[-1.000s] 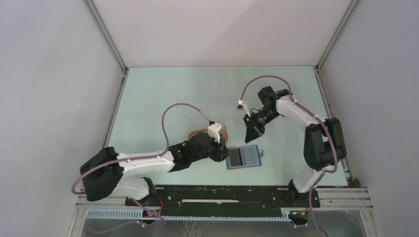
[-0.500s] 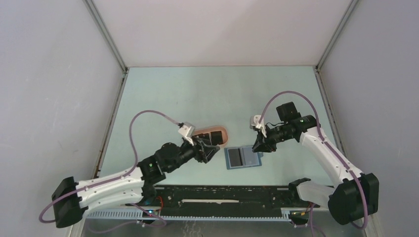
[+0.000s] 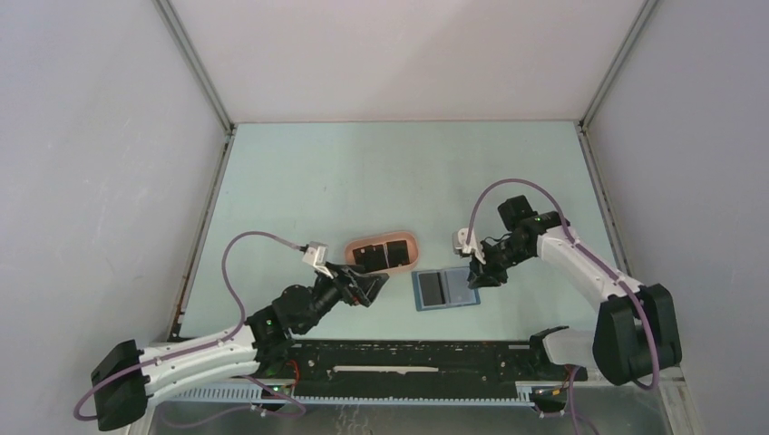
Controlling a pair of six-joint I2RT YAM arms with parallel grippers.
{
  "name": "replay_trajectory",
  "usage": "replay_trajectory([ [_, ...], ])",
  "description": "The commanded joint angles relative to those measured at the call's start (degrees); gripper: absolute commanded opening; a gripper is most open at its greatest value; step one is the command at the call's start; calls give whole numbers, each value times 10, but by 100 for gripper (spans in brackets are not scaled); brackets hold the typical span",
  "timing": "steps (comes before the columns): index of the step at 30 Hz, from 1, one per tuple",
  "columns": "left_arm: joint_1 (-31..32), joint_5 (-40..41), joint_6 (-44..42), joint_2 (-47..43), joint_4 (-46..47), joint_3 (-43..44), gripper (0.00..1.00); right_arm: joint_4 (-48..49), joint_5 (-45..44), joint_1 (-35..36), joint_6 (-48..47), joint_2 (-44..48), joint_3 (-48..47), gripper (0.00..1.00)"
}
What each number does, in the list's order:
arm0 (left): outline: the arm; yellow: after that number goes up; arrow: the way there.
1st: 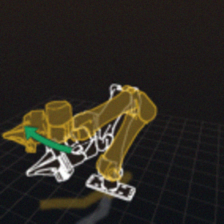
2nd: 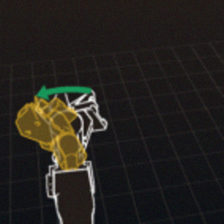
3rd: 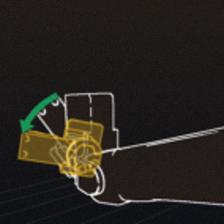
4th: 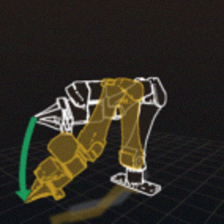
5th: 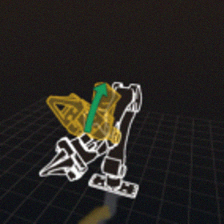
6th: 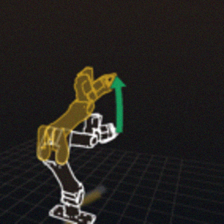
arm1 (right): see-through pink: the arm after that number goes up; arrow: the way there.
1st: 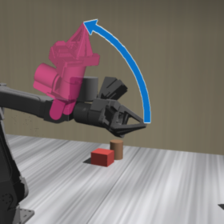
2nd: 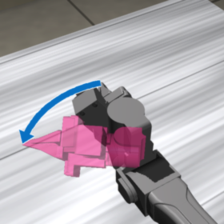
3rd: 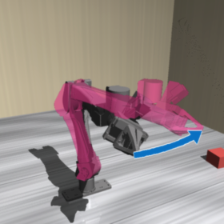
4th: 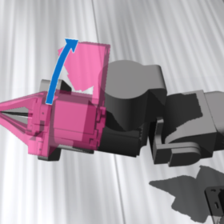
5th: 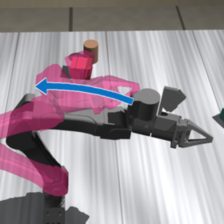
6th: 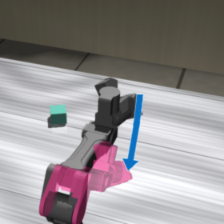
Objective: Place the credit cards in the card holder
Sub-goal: Close the card holder at the center of the board.
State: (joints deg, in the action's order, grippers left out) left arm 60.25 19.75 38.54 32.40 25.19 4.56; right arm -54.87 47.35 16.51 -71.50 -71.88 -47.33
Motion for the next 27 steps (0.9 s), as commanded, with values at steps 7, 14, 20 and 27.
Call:
replay_trajectory([
  [7,0,-53,57,143,127,5,100,80,-127,53,56,-95,0,29],
  [14,0,-70,114,256,148,27,92,89,-163,61,80,-146,-7,25],
  [20,0,-83,166,311,146,37,90,83,-207,72,96,-204,-18,18],
  [27,-1,-124,242,403,143,82,87,85,-232,89,107,-209,-22,16],
])
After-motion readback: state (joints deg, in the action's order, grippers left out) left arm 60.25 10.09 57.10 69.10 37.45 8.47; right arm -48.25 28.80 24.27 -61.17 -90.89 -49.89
